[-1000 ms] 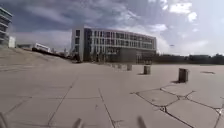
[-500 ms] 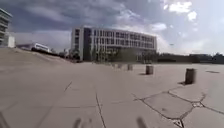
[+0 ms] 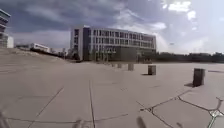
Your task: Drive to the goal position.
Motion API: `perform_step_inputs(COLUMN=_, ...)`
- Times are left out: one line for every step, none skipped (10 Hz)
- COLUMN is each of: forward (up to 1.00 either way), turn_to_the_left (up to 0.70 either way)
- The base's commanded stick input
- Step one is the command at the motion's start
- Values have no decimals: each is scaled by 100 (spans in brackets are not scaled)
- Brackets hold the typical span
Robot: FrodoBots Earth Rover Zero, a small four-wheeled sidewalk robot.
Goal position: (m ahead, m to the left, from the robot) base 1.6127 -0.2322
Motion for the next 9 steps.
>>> perform_step_inputs(forward=70, turn_to_the_left=-33)
perform_step_inputs(forward=70, turn_to_the_left=-33)
perform_step_inputs(forward=70, turn_to_the_left=-33)
perform_step_inputs(forward=70, turn_to_the_left=-33)
perform_step_inputs(forward=70, turn_to_the_left=-33)
perform_step_inputs(forward=70, turn_to_the_left=-33)
perform_step_inputs(forward=70, turn_to_the_left=-15)
perform_step_inputs(forward=70, turn_to_the_left=0)
perform_step_inputs(forward=70, turn_to_the_left=0)
